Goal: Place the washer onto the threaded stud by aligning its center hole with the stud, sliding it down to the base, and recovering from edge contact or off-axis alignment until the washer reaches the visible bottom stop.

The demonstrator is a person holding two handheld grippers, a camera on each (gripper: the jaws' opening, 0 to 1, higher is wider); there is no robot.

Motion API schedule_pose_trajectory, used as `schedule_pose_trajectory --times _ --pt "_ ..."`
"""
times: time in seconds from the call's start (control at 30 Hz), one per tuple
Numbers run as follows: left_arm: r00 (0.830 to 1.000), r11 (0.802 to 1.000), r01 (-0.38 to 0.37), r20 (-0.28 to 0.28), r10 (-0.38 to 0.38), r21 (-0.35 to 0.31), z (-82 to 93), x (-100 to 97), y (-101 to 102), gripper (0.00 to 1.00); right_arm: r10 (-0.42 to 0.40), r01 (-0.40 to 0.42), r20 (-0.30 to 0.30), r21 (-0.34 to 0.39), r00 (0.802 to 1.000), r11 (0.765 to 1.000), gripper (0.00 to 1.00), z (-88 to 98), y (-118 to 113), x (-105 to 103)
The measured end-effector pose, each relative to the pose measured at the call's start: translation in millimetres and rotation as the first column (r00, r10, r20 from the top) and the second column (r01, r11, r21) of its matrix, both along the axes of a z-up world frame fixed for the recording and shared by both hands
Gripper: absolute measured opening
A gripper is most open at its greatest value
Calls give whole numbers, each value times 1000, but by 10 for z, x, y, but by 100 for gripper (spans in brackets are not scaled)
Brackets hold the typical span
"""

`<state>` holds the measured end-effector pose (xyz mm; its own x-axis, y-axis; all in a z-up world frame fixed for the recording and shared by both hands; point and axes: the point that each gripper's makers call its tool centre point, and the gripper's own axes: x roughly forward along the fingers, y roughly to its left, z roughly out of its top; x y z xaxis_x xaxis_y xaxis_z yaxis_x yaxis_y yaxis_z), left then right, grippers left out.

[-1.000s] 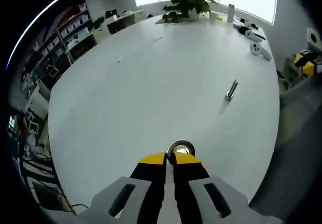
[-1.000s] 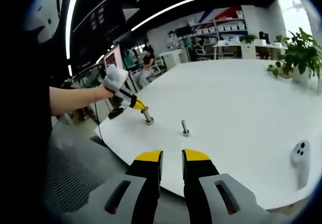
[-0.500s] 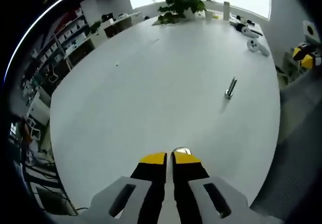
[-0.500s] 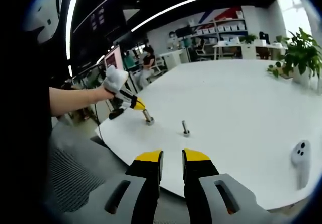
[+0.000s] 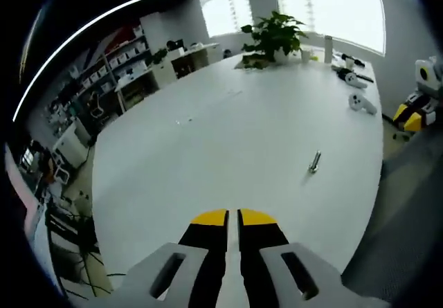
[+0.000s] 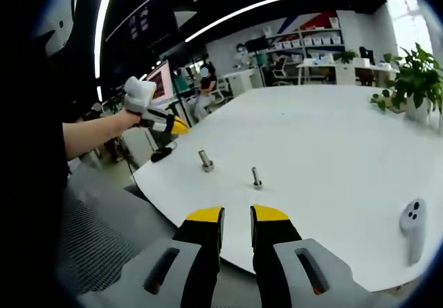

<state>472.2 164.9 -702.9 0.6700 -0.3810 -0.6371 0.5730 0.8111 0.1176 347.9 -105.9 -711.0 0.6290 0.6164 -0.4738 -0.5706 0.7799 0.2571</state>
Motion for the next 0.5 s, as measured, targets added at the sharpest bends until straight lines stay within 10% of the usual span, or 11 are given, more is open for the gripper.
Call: schedule_pose_trajectory --times 0.5 --pt "996 997 30 84 -24 -65 495 -806 -74 8 13 -14 41 3 999 1000 18 59 -3 -3"
